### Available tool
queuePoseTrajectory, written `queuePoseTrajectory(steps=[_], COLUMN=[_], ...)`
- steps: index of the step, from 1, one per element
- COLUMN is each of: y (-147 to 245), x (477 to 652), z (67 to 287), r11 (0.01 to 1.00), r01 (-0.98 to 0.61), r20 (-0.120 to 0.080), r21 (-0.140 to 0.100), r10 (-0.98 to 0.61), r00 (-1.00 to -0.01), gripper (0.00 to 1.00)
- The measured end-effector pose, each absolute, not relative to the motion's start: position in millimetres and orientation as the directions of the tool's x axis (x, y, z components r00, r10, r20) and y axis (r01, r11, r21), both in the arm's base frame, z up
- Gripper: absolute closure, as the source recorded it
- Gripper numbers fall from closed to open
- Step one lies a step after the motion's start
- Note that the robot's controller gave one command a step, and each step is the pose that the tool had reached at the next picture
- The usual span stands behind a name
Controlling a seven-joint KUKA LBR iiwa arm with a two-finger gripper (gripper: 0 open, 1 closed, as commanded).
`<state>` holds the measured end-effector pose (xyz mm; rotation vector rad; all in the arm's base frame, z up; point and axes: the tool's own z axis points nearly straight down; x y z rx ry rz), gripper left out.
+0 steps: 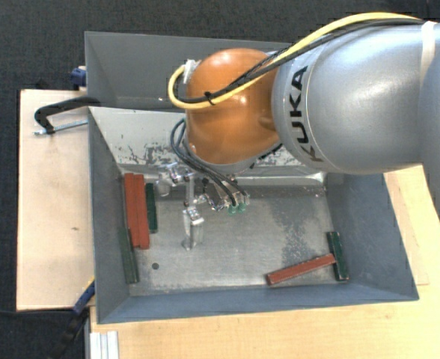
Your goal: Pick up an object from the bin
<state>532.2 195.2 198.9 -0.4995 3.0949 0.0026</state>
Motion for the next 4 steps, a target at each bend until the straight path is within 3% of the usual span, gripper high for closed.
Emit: queuePoseTrajectory(steps=[1, 2, 3, 4], y=[208, 227, 227, 226], x=[540.1, 550.2, 567.0, 580.6], z=[166, 89, 73, 102], r11=[0.888, 0.904, 0.829, 0.661], r01=[-0.461, -0.429, -0.559, -0.75], r20=[-0.013, -0.006, -0.003, -0.007], r21=[-0.001, 0.001, 0.002, -0.001], r10=[-0.461, -0.429, -0.559, -0.75], r00=[-0.887, -0.904, -0.829, -0.661], gripper=[0.0, 0.0, 0.0, 0.0])
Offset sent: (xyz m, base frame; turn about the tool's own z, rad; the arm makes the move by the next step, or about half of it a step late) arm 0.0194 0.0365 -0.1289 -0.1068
